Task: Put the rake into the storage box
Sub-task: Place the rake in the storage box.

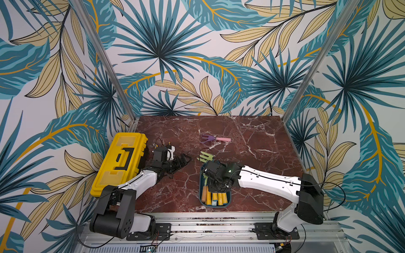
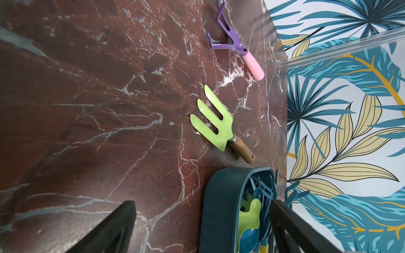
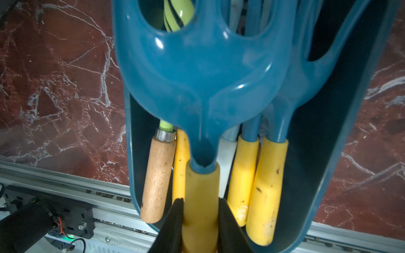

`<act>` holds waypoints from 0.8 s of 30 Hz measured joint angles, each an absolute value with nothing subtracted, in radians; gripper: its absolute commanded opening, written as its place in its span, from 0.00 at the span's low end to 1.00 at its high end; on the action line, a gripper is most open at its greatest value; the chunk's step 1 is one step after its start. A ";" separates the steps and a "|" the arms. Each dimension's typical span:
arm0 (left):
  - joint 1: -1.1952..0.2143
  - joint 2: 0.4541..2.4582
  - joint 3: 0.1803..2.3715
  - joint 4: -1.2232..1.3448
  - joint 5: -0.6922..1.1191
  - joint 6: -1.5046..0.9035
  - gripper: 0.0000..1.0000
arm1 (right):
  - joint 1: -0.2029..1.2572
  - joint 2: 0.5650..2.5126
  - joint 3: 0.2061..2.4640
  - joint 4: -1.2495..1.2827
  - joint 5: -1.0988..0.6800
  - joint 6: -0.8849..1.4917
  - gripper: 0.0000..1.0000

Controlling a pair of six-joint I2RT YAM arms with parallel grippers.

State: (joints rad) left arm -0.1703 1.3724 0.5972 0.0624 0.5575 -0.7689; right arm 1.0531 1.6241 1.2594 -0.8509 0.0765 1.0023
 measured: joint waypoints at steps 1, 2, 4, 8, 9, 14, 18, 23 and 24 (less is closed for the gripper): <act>-0.170 1.372 0.596 0.063 0.558 -0.769 1.00 | 1.056 1.629 1.259 -0.845 0.073 1.009 0.00; -0.170 1.372 0.595 0.064 0.558 -0.769 1.00 | 1.059 1.636 1.259 -0.838 0.068 1.016 0.03; -0.170 1.372 0.593 0.064 0.558 -0.769 1.00 | 1.063 1.647 1.253 -0.821 0.060 1.030 0.10; -0.170 1.373 0.592 0.065 0.559 -0.769 1.00 | 1.068 1.662 1.234 -0.789 0.037 1.055 0.31; -0.170 1.373 0.592 0.067 0.560 -0.770 1.00 | 1.068 1.665 1.234 -0.783 0.031 1.061 0.35; -0.170 1.383 0.592 0.100 0.578 -0.786 1.00 | 1.068 1.667 1.234 -0.763 0.030 1.063 0.56; -0.170 1.406 0.592 0.132 0.601 -0.811 1.00 | 1.061 1.638 1.234 -0.760 0.041 1.050 0.63; -0.182 1.412 0.591 0.162 0.613 -0.842 1.00 | 1.010 1.509 1.236 -0.758 0.070 0.991 0.75; -0.190 1.416 0.591 0.173 0.613 -0.849 1.00 | 0.995 1.484 1.242 -0.759 0.075 0.969 0.76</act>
State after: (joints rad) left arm -0.1902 1.4158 0.5915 0.1730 0.6132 -0.8494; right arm 0.9951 1.4841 1.2415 -0.7593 0.0746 0.9691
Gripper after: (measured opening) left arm 0.998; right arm 0.730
